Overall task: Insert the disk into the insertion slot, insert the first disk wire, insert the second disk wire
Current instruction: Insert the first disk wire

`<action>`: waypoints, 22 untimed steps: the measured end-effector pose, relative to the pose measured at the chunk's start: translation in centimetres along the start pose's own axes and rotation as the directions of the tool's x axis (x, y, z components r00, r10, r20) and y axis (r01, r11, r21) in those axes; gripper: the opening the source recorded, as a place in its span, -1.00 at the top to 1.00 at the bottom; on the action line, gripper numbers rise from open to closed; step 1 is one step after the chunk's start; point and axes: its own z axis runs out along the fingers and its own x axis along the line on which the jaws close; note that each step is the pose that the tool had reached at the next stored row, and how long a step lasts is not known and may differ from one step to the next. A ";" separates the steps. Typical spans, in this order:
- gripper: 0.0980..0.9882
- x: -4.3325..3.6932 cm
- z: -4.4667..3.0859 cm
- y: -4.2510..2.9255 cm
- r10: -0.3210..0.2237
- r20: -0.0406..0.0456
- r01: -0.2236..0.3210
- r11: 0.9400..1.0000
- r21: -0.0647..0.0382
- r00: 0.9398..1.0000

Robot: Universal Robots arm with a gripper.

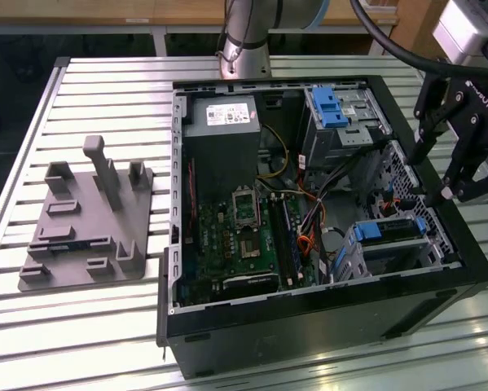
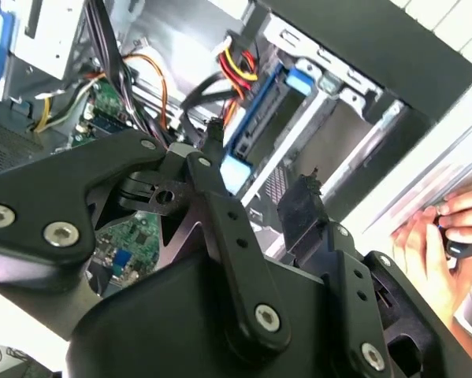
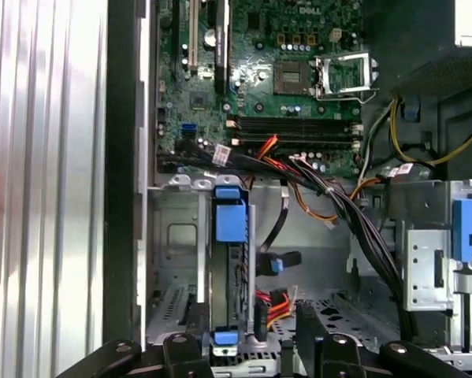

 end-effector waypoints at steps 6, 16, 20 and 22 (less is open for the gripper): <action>-0.03 -1.95 0.62 -0.77 0.000 -0.009 0.000 1.000 -0.001 1.000; -0.03 -2.82 1.75 -1.64 0.001 -0.029 -0.001 1.000 -0.003 1.000; -0.03 -2.81 1.92 -1.77 0.002 -0.059 -0.002 1.000 -0.004 0.998; -0.03 -2.80 2.02 -1.86 0.002 -0.073 -0.002 1.000 -0.004 0.997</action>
